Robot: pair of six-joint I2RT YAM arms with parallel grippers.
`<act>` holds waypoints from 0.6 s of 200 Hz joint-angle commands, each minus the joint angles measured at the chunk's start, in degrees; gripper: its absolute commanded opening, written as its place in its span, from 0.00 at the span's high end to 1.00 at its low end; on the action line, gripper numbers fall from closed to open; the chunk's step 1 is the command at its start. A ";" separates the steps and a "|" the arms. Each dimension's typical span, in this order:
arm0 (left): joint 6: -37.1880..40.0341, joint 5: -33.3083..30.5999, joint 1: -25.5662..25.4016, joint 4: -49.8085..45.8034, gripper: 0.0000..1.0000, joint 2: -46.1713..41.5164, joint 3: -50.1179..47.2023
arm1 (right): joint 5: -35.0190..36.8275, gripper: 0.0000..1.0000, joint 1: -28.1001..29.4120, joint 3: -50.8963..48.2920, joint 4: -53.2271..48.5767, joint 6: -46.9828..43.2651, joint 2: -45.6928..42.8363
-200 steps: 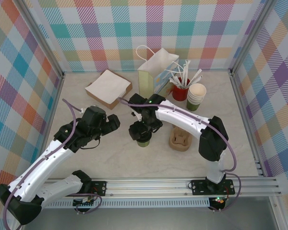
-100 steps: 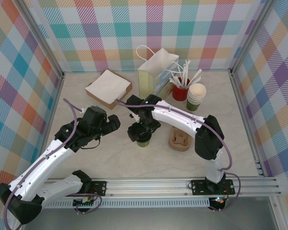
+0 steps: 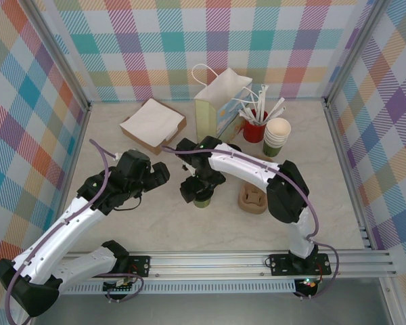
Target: Pack the takeout coffee
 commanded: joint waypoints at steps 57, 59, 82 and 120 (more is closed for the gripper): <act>-0.40 -0.37 0.62 -1.88 0.02 -0.65 -1.79 | -0.52 0.20 0.68 -3.08 0.83 1.25 -4.32; -0.40 -0.48 0.62 -1.89 0.02 -0.73 -1.79 | -0.53 0.20 0.67 -3.11 0.68 1.35 -4.63; -0.40 -0.50 0.66 -1.90 0.02 -0.80 -1.73 | -0.54 0.20 0.63 -3.21 -1.48 2.57 -7.83; -0.31 -0.71 0.62 -1.79 0.02 -1.02 -1.86 | -0.62 0.21 -0.92 -3.13 -6.43 3.87 -14.07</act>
